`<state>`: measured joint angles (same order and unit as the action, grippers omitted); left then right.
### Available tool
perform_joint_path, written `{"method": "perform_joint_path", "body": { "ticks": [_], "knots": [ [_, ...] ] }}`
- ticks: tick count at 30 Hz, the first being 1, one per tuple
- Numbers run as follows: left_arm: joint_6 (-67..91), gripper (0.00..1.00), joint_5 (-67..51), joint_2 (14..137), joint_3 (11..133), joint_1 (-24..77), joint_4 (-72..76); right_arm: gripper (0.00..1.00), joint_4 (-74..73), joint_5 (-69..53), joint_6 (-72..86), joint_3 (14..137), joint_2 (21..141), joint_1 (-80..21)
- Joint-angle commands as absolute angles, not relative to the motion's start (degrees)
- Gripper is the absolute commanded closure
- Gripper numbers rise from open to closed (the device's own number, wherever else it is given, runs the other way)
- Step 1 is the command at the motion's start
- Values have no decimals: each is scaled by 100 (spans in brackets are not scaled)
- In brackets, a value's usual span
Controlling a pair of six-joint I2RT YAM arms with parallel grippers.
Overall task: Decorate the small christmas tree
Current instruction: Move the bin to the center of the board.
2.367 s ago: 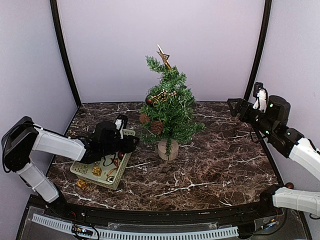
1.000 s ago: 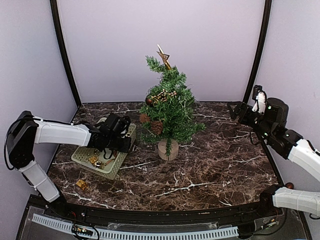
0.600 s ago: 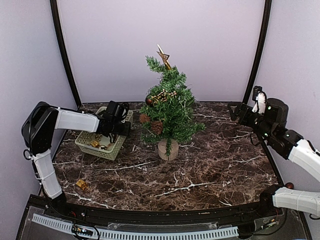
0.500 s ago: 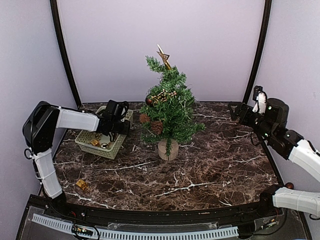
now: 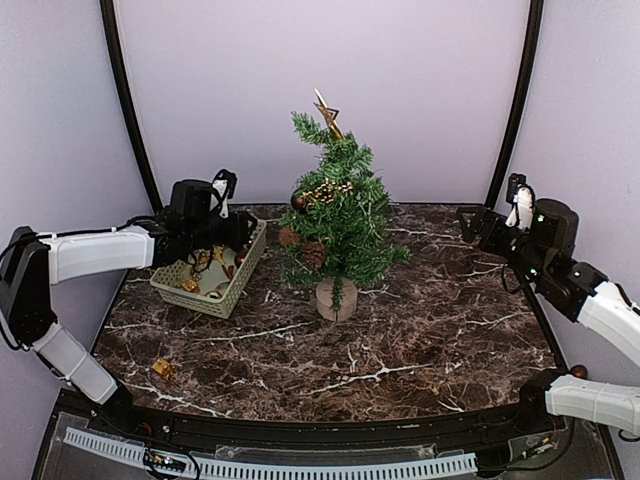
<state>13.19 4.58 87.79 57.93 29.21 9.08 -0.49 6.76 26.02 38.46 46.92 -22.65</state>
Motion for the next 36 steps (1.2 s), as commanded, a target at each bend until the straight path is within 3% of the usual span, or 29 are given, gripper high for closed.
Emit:
{"method": "perform_joint_path", "body": {
  "ticks": [1, 6, 19, 36],
  "knots": [
    [2097, 54, -622, 8812, 5394, 3014, 1169, 9, 159, 561, 2675, 3819, 4605, -2258],
    [2423, 59, -1389, 9082, 5173, 3162, 1872, 10, 94, 527, 2668, 3865, 4594, -2259],
    [1899, 59, -2733, 10428, 5362, 3304, 3035, 10, 23, 573, 2672, 3841, 4481, -2259],
    [1192, 47, -3124, 11250, 5526, 3304, 4074, 10, -100, 611, 2627, 3794, 4429, -2259]
  ]
}}
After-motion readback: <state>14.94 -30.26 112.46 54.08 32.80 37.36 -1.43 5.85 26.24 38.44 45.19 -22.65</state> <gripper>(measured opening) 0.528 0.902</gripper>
